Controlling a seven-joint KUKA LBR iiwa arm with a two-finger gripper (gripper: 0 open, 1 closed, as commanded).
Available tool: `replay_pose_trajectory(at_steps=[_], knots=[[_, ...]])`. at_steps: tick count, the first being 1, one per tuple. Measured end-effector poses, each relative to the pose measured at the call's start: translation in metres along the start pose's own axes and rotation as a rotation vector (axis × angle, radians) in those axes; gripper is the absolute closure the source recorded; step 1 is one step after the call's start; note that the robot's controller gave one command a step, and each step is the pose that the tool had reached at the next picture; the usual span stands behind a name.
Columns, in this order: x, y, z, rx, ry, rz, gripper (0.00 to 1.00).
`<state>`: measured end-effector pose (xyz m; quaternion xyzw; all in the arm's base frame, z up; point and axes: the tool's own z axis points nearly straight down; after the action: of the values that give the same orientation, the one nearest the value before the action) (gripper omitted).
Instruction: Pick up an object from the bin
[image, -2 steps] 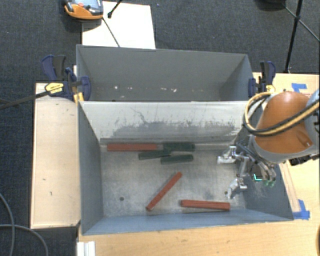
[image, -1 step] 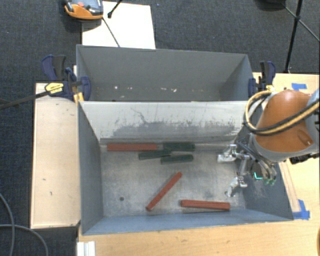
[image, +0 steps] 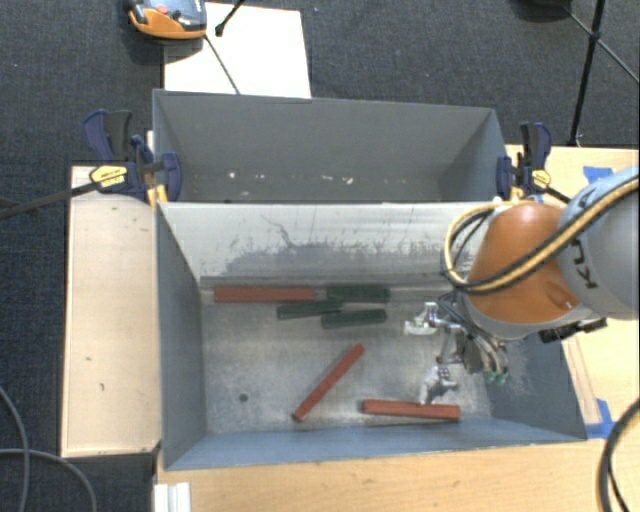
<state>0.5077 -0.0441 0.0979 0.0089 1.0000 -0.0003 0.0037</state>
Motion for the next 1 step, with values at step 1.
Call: replay_pose_trajectory(at_steps=[1], knots=[[0.0049, 0.0162, 0.025, -0.002, -0.003, -0.013, 0.0]])
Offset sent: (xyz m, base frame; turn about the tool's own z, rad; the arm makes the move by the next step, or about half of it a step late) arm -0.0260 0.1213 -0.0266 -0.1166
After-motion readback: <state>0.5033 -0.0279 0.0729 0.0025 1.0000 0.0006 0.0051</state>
